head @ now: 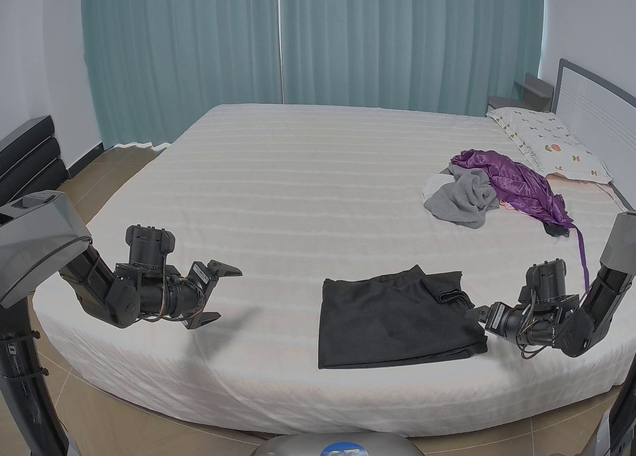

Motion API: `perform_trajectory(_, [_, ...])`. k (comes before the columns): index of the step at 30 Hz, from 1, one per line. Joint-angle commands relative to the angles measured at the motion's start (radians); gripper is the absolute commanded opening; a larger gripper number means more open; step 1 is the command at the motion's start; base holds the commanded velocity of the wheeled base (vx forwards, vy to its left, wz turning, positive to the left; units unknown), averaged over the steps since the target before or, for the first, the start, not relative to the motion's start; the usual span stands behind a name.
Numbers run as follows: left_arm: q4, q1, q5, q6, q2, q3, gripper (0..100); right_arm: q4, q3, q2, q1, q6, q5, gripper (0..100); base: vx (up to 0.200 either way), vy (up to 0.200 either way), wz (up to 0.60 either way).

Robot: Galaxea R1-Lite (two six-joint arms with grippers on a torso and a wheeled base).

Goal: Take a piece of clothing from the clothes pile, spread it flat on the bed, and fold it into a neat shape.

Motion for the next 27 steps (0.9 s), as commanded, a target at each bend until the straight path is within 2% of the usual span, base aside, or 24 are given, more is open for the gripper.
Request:
perform_trajectory(1, [-0.002, 0.000, 0.000, 0.000, 0.002, 0.000, 100, 0.001, -0.037, -0.033, 0.001, 0.004, 0.000, 100, 0.000, 0.000, 0.00])
perform_trajectory(6, [0.000, 0.000, 0.000, 0.000, 0.002, 0.000, 100, 0.011, -0.085, -0.067, 0.008, 0.036, 0.000, 100, 0.000, 0.000, 0.00])
perform_trajectory(17, [-0.002, -0.002, 0.000, 0.000, 0.004, 0.000, 100, 0.019, -0.172, -0.034, 0.086, 0.154, 0.000, 100, 0.000, 0.000, 0.00])
perform_trajectory(27, [-0.002, -0.002, 0.000, 0.000, 0.004, 0.000, 100, 0.033, -0.232, 0.025, 0.124, 0.199, 0.000, 100, 0.000, 0.000, 0.00])
